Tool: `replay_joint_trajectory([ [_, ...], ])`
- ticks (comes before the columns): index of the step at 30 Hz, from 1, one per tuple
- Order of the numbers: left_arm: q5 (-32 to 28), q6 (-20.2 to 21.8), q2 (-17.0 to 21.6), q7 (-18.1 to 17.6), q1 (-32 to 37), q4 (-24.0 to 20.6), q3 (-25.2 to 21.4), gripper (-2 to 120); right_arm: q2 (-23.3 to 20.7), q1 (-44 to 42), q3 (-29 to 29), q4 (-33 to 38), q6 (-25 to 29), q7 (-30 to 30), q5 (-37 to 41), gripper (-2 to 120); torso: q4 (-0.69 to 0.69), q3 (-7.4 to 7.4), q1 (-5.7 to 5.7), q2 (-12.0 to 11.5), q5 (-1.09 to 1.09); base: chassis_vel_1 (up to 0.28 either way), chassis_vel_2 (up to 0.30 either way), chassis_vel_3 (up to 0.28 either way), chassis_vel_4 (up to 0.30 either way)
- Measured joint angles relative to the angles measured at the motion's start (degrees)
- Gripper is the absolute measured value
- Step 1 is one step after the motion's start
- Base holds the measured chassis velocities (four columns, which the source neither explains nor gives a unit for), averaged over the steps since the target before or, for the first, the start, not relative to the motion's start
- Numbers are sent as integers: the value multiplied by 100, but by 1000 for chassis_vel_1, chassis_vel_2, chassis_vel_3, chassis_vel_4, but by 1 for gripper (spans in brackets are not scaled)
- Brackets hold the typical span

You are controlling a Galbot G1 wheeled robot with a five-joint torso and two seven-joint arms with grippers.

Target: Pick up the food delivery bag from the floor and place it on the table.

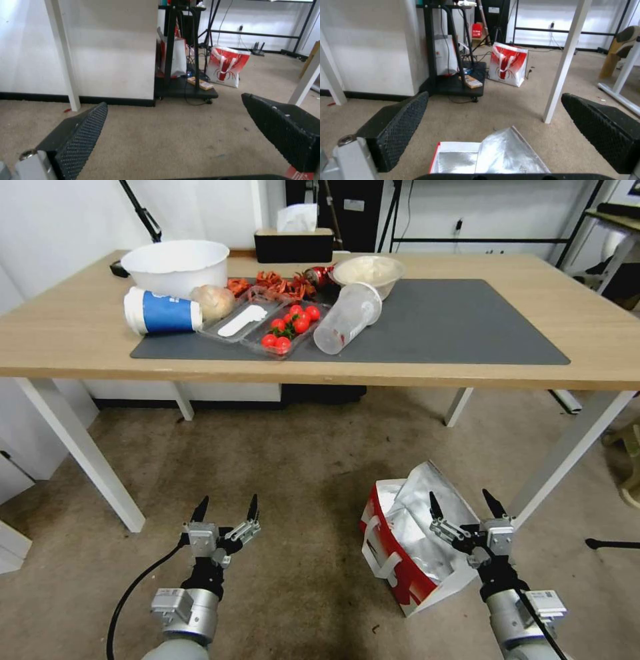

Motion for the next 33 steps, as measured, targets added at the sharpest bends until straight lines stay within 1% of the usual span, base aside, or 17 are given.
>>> replay_joint_trajectory([
  [1, 0, 0, 0, 0, 0, 0, 0, 100, 0, 0, 0, 0, 0, 0, 0, 100, 0, 0, 0, 0, 0, 0, 0, 0, 0],
  [4, 22, -31, -17, 1, -5, 70, 19, 100, 3, -32, -3, -22, 0, -39, 5, 100, 0, -68, -27, -97, 0, 0, 0, 0, 0],
  [5, 22, -31, -17, 1, -5, 70, 19, 100, 3, -32, -3, -22, 0, -39, 5, 100, 0, -68, -27, -97, 0, 0, 0, 0, 0],
  [17, 24, -37, -39, -5, -67, 170, 35, 100, -22, 15, -8, -134, -5, -23, -25, 100, 0, -271, -117, -391, 0, 0, 0, 0, 0],
  [20, 24, -37, -37, -10, -67, 177, 34, 100, -22, 24, -6, -145, -8, -9, -44, 100, 0, -301, -125, -429, 0, 0, 0, 0, 0],
  [23, 35, -44, -46, -14, -68, 194, 32, 100, -38, 29, -3, -148, -40, -2, -55, 100, 0, -384, -140, -527, 0, 0, 0, 0, 0],
  [24, 35, -44, -46, -14, -68, 194, 32, 100, -38, 29, -3, -148, -40, -2, -55, 100, 0, -384, -140, -527, 0, 0, 0, 0, 0],
  [33, 69, -77, -62, -22, -68, 227, 35, 100, -52, 30, 5, -148, -54, 2, -56, 100, 0, -544, -186, -732, 0, 0, 0, 0, 0],
])
